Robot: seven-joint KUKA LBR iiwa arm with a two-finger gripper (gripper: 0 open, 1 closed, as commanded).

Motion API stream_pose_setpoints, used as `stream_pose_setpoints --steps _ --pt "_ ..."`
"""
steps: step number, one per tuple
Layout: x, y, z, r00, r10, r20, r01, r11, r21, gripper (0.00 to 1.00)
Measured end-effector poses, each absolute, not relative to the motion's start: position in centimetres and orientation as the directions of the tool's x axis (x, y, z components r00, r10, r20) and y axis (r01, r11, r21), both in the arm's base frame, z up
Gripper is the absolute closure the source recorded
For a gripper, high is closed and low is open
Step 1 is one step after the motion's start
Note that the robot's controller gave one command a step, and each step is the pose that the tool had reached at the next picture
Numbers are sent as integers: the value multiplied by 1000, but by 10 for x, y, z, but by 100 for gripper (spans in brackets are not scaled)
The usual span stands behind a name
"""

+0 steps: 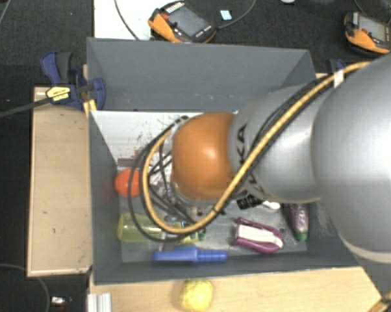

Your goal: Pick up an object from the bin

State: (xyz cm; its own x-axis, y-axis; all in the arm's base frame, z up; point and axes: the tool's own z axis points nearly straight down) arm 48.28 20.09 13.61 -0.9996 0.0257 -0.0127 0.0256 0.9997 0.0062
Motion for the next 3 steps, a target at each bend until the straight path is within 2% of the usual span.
stream_pose_setpoints --steps 1,2,3 --pt "495 255 100 -999 -33 -8 -33 999 4 0" --pt "515 255 70 -999 49 -18 49 999 7 0" --pt "510 226 70 -997 83 -9 83 997 7 100"
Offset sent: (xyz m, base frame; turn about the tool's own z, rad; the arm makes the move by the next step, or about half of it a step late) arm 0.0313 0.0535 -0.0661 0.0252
